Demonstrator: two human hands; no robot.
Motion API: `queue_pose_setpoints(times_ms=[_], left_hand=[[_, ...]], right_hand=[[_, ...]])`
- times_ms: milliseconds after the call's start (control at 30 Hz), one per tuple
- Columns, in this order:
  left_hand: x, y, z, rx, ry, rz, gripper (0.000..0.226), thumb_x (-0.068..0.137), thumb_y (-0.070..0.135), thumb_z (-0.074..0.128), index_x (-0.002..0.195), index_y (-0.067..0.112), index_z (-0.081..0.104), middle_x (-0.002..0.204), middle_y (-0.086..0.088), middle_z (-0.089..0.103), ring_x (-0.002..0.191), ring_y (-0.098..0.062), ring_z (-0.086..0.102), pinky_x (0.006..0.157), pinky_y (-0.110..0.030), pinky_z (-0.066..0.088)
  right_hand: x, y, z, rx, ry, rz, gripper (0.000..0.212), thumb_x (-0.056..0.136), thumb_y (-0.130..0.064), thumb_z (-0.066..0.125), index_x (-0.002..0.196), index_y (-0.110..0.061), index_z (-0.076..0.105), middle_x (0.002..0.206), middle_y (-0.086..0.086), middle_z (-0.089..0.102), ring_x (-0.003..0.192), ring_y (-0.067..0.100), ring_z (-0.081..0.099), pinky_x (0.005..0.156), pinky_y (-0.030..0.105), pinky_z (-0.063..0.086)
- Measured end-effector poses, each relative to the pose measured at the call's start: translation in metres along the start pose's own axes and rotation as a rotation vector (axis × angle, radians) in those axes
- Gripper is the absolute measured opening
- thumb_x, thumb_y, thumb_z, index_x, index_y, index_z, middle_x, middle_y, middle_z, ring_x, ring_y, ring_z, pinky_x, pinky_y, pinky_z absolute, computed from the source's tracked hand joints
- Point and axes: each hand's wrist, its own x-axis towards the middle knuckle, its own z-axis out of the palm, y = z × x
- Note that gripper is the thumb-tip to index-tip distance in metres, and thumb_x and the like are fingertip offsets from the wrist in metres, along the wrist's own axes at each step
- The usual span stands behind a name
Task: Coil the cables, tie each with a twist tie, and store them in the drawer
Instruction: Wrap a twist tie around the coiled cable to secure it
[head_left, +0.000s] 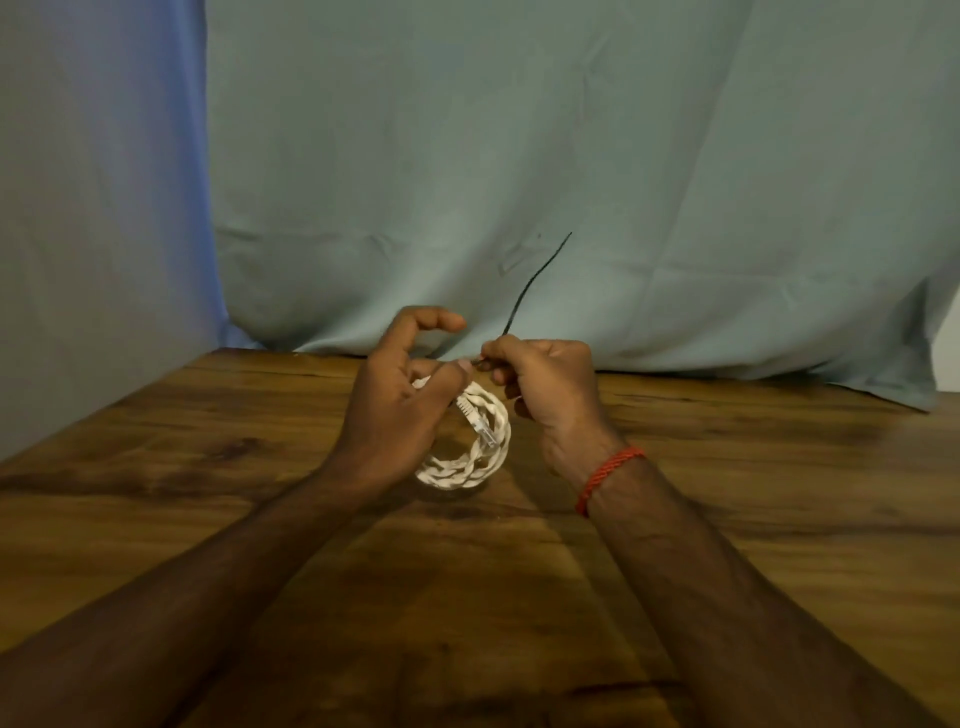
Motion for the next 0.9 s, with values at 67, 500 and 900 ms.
queue_pose_setpoints(times_ms=[67,500,900], left_hand=[[0.002,0.0,-0.001,0.027,-0.006,0.058,0.007,0.091,0.009,0.06,0.088,0.012,0.065,0.071,-0.003,0.071,0.064,-0.015,0.068,0.058,-0.028,0.053],[0.019,-0.009,-0.019,0.218,0.153,0.126,0.036,0.08,0.029,0.049,0.046,0.022,0.038,0.044,-0.002,0.034,0.046,-0.01,0.033,0.044,-0.031,0.026],[0.016,-0.013,-0.016,0.144,0.139,0.104,0.038,0.085,0.02,0.053,0.048,0.03,0.05,0.047,0.011,0.046,0.048,-0.002,0.04,0.049,-0.022,0.033]], right_hand=[[-0.003,0.002,0.002,0.022,-0.056,0.041,0.018,0.082,-0.012,0.073,0.071,0.002,0.075,0.057,0.007,0.064,0.051,0.016,0.055,0.056,0.026,0.046],[-0.011,0.011,0.022,-0.168,-0.365,0.182,0.017,0.088,-0.016,0.069,0.079,-0.001,0.07,0.07,0.021,0.065,0.061,0.025,0.054,0.065,0.035,0.043],[-0.016,0.004,0.017,0.102,-0.295,0.148,0.022,0.092,-0.022,0.071,0.081,-0.005,0.077,0.074,0.014,0.074,0.064,0.024,0.065,0.071,0.036,0.055]])
